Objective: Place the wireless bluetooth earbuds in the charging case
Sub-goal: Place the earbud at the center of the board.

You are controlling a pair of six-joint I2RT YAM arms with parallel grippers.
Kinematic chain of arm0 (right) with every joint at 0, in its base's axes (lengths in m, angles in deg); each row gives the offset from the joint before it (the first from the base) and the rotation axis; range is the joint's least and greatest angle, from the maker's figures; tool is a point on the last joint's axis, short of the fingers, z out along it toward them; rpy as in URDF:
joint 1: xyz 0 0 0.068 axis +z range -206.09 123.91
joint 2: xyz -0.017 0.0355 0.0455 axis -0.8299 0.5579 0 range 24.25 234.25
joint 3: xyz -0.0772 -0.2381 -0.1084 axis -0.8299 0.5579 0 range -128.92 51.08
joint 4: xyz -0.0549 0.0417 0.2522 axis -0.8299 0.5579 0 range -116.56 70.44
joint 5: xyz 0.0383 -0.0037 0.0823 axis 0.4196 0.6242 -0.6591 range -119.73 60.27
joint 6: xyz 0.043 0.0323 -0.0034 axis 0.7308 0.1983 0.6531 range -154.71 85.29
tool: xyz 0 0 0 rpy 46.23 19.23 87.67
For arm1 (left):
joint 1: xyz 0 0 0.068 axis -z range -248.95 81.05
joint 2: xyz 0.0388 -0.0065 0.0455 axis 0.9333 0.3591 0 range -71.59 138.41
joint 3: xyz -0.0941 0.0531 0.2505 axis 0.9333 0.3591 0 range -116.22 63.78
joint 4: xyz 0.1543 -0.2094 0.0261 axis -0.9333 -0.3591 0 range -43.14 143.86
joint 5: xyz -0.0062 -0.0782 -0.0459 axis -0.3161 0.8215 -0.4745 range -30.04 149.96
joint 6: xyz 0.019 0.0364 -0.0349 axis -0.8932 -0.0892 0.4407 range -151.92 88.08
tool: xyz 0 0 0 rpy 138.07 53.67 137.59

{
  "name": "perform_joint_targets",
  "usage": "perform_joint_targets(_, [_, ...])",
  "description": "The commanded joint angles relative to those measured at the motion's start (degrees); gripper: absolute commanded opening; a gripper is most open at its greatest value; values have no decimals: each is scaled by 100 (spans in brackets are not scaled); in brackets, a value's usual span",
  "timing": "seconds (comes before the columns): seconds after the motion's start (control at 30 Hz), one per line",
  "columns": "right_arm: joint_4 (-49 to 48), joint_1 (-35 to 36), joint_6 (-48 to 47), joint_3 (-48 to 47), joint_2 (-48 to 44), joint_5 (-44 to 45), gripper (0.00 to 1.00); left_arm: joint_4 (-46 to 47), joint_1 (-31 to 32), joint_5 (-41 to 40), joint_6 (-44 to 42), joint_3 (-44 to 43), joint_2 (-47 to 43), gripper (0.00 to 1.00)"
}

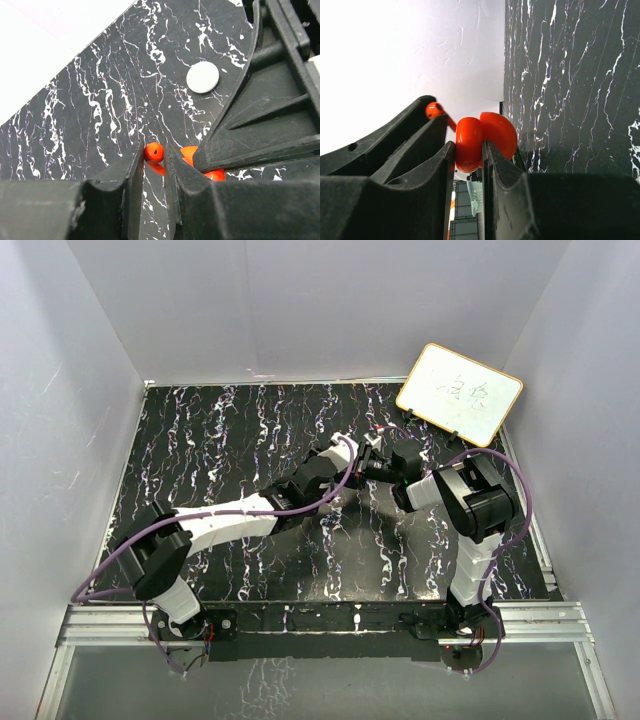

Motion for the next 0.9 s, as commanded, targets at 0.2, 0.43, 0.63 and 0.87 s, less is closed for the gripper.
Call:
perform_joint_targets(0.2, [-49,-15,-401,234,-390,419,0,280,26,278,96,9,-887,0])
perform_joint_targets(0.43, [-9,-20,-537,586,-806,980,0,1039,21,492,-80,587,-1128,0])
perform_joint_targets(0.63, [-509,-20,-439,958,-891,1377,0,1798,17,676,-354,1096,-1181,0])
perform_joint_targets(0.87, [-1407,15,-136,1177,-691,1490,0,2660,18,816,-658,1454,-1102,0])
